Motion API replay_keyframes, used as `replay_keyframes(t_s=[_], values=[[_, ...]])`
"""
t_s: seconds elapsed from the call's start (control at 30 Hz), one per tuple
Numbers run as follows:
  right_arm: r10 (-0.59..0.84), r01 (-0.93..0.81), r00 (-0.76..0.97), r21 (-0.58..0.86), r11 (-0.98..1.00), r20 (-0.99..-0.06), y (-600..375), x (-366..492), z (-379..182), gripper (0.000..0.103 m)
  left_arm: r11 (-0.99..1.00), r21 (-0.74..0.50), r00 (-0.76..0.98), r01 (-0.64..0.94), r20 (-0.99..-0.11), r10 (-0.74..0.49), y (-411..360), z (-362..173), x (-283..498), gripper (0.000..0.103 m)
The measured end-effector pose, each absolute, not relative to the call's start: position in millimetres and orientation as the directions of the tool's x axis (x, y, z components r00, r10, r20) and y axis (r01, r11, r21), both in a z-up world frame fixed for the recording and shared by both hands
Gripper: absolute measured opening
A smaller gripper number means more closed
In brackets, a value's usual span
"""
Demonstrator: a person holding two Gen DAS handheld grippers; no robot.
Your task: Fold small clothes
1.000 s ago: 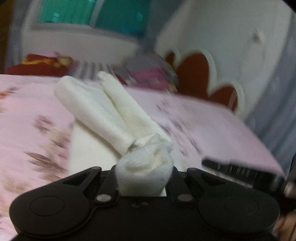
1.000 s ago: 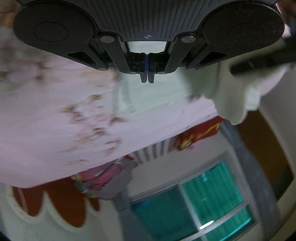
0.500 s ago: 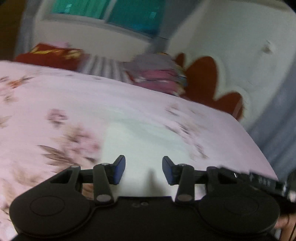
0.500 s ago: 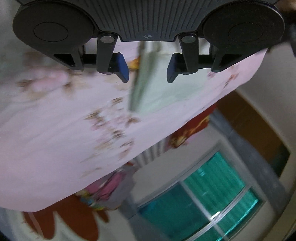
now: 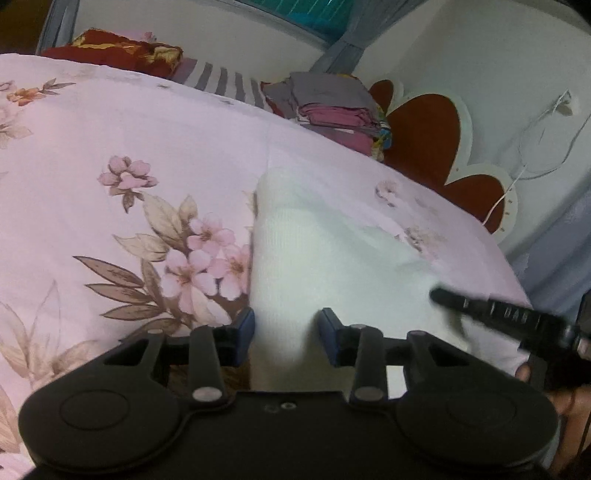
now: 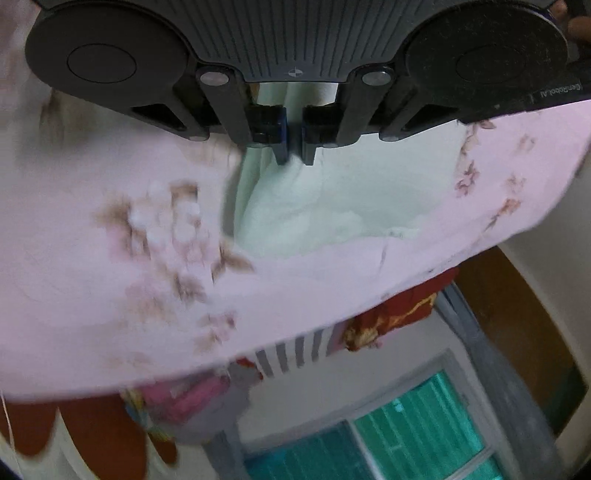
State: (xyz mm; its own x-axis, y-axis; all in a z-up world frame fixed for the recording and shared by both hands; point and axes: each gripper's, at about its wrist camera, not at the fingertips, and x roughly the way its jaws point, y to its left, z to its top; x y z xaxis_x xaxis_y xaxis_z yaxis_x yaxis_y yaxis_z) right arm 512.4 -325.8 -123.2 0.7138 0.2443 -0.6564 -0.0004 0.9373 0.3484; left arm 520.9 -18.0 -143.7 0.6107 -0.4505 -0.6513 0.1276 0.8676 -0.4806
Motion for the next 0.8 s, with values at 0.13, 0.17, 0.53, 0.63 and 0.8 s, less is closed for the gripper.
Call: replay_keyframes(t_s=[0.13,0.17,0.53,0.63,0.8], values=[[0.218,-0.065,0.76,0.263,0.963,-0.612,-317.2,517.4,-98.9,0.005,0.888,-0.44,0.607,0.133,-0.672,-0.424,-29.0,-142.0,518.5,0.037],[0.208,-0.063,0.742,0.242,0.968,-0.637,-315.9,522.4,-102.7,0.005,0.896,-0.425,0.609,0.129,-0.68,-0.41,-30.9,-144.1,517.8,0.039],[0.112,0.015,0.785,0.2,0.98,-0.61,-328.1,501.9,-111.3,0.043,0.866,-0.458,0.7,0.2,-0.552,-0.454,-1.5,-122.3,520.0,0.044],[0.155,-0.032,0.789,0.213,0.977,-0.594,-322.5,510.5,-100.2,0.042,0.861,-0.424,0.699,0.281,-0.524,-0.486,-15.6,-113.6,552.6,0.041],[0.194,-0.083,0.73,0.196,0.977,-0.656,-304.0,550.6,-118.6,0.027,0.84,-0.374,0.625,0.393,-0.561,-0.543,-44.6,-137.5,600.7,0.04]])
